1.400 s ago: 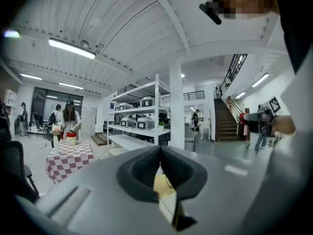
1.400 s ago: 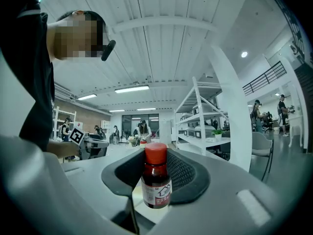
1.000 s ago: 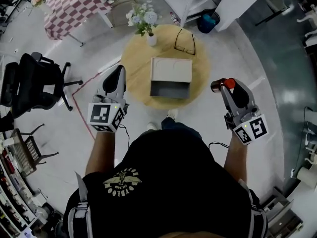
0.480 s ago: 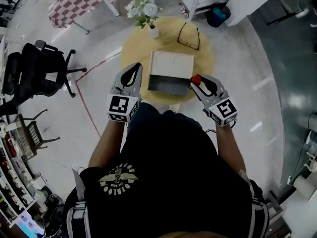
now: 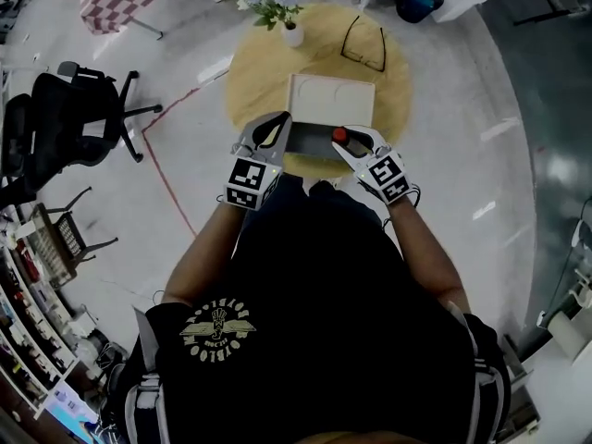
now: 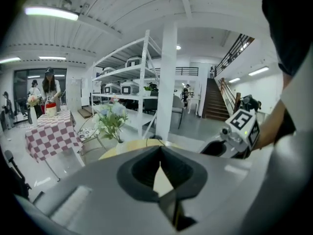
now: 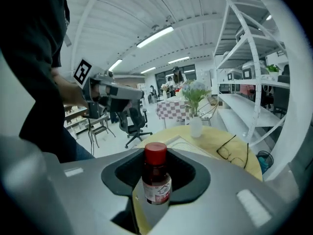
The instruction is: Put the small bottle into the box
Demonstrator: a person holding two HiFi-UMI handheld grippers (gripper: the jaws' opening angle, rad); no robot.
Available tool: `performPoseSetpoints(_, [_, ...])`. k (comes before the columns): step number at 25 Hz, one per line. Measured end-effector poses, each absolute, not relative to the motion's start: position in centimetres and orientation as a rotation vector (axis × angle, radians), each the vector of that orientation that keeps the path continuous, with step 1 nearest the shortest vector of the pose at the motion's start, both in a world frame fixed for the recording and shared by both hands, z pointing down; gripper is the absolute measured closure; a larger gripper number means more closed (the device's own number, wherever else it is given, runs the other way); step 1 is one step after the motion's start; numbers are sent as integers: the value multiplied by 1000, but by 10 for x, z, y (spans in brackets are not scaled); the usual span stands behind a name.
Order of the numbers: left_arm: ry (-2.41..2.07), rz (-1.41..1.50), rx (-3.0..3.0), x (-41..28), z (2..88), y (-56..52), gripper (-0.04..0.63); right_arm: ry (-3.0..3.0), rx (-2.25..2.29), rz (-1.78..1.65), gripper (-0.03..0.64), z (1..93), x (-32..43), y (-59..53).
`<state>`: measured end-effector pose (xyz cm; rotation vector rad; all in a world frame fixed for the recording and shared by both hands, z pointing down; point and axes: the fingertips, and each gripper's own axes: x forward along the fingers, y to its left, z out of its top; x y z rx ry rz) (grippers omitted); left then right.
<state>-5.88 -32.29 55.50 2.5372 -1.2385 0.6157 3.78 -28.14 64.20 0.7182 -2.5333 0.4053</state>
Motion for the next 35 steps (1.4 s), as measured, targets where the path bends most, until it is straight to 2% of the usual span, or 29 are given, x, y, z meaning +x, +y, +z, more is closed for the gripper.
performPoseSetpoints(14, [-1107,680,2531,-80,581,-334,595,-2374,689,479,460,726,19,-275])
performPoseSetpoints(19, [-1074,697,2539,-75,584,-338,595,-2397,723,468,494,733,18,-277])
performPoseSetpoints(24, [-1079,698,2552,-69,581,-337,595,-2386,716,435,491,730,19,-277])
performPoseSetpoints(28, [-1124,663,2575,-65,561,-340,595,-2444,775,423,485,689,32,-280])
performPoseSetpoints(31, [-1217,584,2597,-70,524,-346,595,-2557,894,394,493,621,54,-288])
performPoseSetpoints(35, [-1417,410,2614,-87,453,-357,595,-2685,1179,207,582,501,112,-306])
